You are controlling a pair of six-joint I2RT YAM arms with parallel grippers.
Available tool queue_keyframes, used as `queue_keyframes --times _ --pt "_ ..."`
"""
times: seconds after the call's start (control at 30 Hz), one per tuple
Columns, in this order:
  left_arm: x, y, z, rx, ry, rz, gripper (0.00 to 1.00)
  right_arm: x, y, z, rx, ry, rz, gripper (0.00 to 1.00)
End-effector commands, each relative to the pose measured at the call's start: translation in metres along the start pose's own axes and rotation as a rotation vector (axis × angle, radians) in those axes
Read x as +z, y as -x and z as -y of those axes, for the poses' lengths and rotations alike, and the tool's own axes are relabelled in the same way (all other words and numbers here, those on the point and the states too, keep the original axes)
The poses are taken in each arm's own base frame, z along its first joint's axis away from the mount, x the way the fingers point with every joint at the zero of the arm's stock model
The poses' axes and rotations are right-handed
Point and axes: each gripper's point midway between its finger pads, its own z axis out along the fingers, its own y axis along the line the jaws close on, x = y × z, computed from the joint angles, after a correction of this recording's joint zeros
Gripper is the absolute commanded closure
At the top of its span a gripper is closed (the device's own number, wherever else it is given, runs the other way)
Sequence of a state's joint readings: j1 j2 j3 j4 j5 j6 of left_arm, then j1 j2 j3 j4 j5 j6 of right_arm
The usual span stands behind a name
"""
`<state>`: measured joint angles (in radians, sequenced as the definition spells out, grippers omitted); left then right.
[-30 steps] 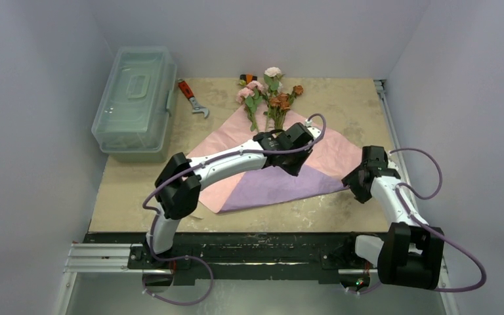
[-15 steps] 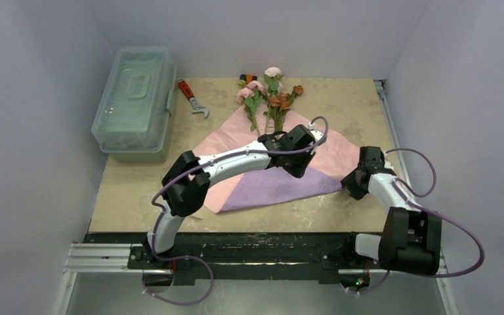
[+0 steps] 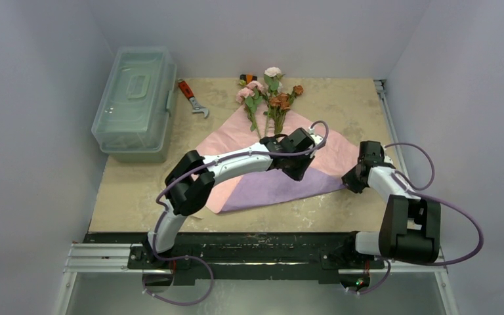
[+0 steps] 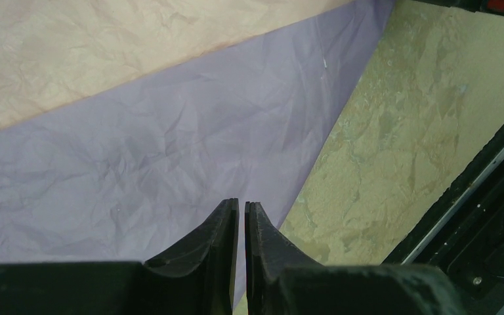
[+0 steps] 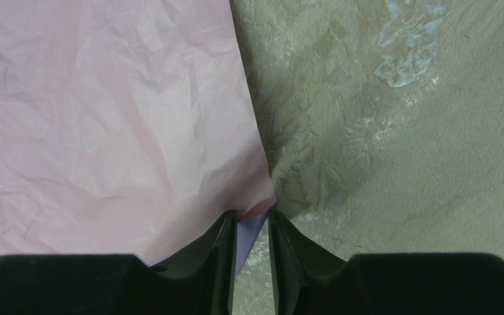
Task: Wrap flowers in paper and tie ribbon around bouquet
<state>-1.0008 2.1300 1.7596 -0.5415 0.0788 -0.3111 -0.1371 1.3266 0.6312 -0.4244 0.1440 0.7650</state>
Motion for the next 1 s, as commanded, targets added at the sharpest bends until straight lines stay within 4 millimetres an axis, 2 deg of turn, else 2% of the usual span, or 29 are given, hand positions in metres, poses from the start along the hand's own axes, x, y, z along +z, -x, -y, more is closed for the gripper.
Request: queue_keyframes --times 0.0,0.27,0.47,0.53,0.77,0.97 --pt "0.000 -0.002 0.002 0.023 -0.022 0.007 0.87 0.009 -0.004 0.019 -0.039 -0.095 -0.012 0.71" --pt "0.004 -0.002 0.003 0.027 -0.032 0.013 0.87 0.011 -0.009 0.024 -0.054 -0.124 -0.045 0.89" --pt "-0.003 0.013 0.011 0.058 -0.063 0.049 0.85 -0.005 0.001 0.019 -0.059 -0.115 -0.030 1.00" --pt "0.000 0.016 0.013 0.064 -0.076 0.063 0.85 -0.012 0.003 0.015 -0.064 -0.098 -0.028 1.00" --pt "0.033 0.020 0.025 0.018 -0.146 0.074 0.85 -0.031 0.003 0.010 -0.055 -0.056 -0.034 1.00" --pt "0.066 0.004 0.022 -0.009 -0.156 0.027 0.86 -0.046 0.002 -0.004 -0.077 -0.002 -0.050 1.00"
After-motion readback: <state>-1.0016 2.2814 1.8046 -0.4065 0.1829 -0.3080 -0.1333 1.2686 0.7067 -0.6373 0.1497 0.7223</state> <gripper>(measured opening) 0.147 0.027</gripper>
